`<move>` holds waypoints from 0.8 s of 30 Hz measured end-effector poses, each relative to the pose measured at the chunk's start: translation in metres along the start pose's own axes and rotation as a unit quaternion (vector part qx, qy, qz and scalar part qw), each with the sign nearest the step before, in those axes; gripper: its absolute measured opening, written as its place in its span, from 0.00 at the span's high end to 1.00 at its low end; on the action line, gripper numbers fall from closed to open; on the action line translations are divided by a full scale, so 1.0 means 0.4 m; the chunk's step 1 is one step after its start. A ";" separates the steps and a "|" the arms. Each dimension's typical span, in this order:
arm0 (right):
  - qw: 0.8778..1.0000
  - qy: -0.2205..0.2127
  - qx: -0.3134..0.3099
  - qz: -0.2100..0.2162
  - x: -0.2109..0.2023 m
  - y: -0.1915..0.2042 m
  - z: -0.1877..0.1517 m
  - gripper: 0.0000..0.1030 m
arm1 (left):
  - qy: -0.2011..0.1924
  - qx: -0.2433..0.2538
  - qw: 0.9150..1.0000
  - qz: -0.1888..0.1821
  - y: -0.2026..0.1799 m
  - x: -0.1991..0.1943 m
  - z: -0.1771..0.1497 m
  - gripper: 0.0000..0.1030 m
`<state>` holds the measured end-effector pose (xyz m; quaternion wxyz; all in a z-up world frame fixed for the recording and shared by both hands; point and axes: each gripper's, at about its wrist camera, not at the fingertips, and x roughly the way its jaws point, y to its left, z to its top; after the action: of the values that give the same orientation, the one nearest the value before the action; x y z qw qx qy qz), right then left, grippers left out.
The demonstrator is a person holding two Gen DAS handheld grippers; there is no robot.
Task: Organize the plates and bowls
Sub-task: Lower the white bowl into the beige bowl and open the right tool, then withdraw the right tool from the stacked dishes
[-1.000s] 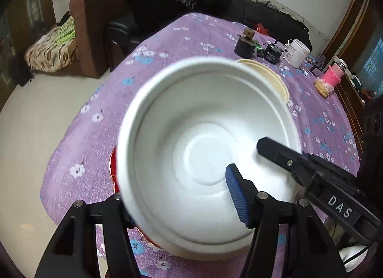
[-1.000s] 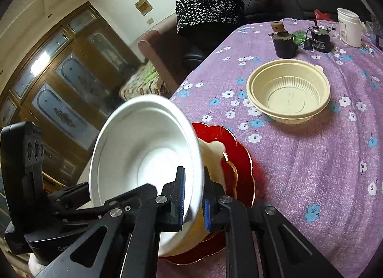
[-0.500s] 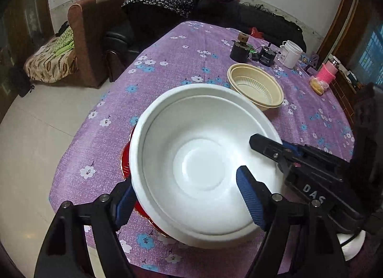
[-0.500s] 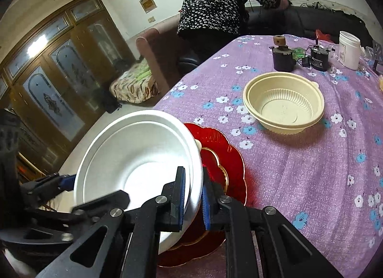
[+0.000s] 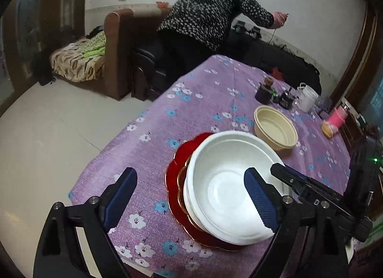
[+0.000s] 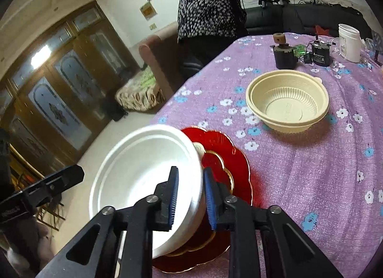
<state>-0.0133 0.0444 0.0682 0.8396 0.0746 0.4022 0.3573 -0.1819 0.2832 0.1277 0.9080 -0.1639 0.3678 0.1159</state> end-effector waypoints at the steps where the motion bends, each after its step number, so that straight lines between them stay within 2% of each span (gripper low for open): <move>1: 1.000 -0.006 0.000 0.003 -0.008 0.002 0.002 0.68 | -0.007 -0.002 1.000 -0.002 0.000 -0.005 -0.001 0.12; 5: 0.999 -0.037 -0.011 -0.007 -0.055 0.013 0.004 0.61 | -0.078 -0.044 0.995 -0.049 0.014 -0.058 -0.018 0.12; 6: 0.999 -0.049 -0.015 -0.017 -0.067 0.015 0.004 0.55 | -0.095 -0.058 0.992 -0.057 0.020 -0.070 -0.025 0.12; 8: 0.995 -0.091 -0.026 -0.042 -0.104 0.018 -0.004 0.40 | -0.116 -0.073 0.990 -0.035 0.015 -0.089 -0.038 0.12; 9: 0.992 -0.111 -0.027 -0.046 -0.118 0.014 -0.007 0.27 | -0.120 -0.064 0.991 -0.019 0.003 -0.093 -0.041 0.12; 10: 0.990 -0.130 -0.025 -0.052 -0.131 0.007 -0.012 0.22 | -0.123 -0.052 0.991 -0.006 -0.010 -0.095 -0.042 0.12; 11: 0.988 -0.143 -0.017 -0.057 -0.144 -0.005 -0.017 0.22 | -0.126 -0.037 0.991 0.012 -0.028 -0.095 -0.045 0.12; 13: 0.990 -0.135 0.002 -0.047 -0.152 -0.031 -0.021 0.22 | -0.121 -0.017 0.992 0.035 -0.055 -0.085 -0.046 0.12; 15: 0.991 -0.128 0.024 -0.044 -0.160 -0.057 -0.029 0.22 | -0.109 -0.007 0.993 0.035 -0.077 -0.069 -0.050 0.12; 19: 0.990 -0.126 0.028 -0.056 -0.179 -0.090 -0.035 0.22 | -0.086 0.014 0.995 0.043 -0.123 -0.043 -0.068 0.12; 24: 0.989 -0.124 0.045 -0.060 -0.204 -0.136 -0.047 0.22 | -0.093 0.055 0.992 0.066 -0.199 -0.045 -0.092 0.12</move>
<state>-0.0320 -0.0524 0.0839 0.8989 0.1317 0.3143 0.2756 -0.1913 0.1942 0.1323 0.9362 -0.0776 0.2976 0.1702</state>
